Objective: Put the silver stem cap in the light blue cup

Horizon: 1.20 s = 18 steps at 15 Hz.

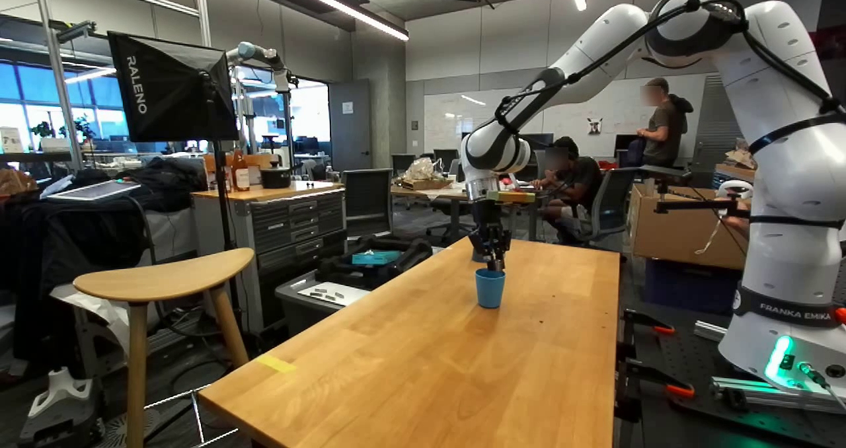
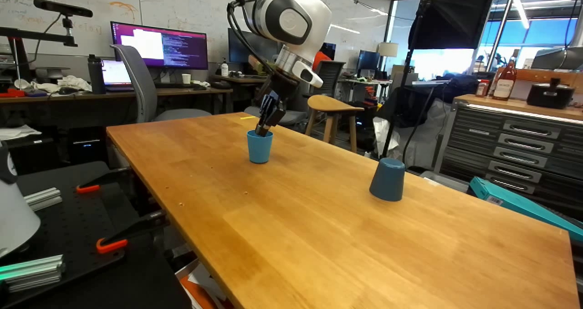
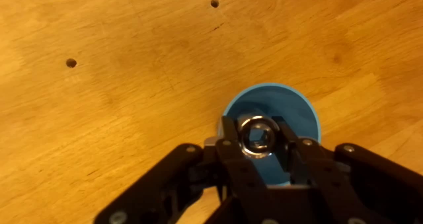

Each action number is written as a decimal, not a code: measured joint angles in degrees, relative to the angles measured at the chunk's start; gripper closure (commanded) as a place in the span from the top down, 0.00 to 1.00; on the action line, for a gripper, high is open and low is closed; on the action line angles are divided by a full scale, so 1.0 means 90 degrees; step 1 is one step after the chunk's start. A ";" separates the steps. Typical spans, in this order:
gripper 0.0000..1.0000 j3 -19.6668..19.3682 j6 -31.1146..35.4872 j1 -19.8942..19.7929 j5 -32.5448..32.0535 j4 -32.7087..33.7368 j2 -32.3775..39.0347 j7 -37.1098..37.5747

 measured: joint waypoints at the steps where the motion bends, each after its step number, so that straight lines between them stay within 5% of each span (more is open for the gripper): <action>1: 0.08 0.0010 -0.0001 0.0018 0.0027 0.0020 0.0000 -0.0010; 10: 0.08 0.0054 -0.0006 0.0047 0.0194 0.0166 0.0042 -0.0127; 11: 0.15 0.0054 -0.0006 0.0047 0.0194 0.0167 0.0074 -0.0128; 12: 0.57 0.0054 -0.0006 0.0046 0.0194 0.0169 0.0110 -0.0129; 13: 0.57 0.0054 -0.0006 0.0045 0.0194 0.0176 0.0151 -0.0135; 14: 0.49 0.0054 -0.0005 0.0044 0.0194 0.0188 0.0195 -0.0136; 15: 0.21 0.0054 -0.0005 0.0043 0.0194 0.0200 0.0239 -0.0139; 17: 0.23 0.0053 0.0004 0.0042 0.0194 0.0228 0.0285 -0.0158; 18: 0.14 0.0053 0.0005 0.0041 0.0194 0.0239 0.0290 -0.0170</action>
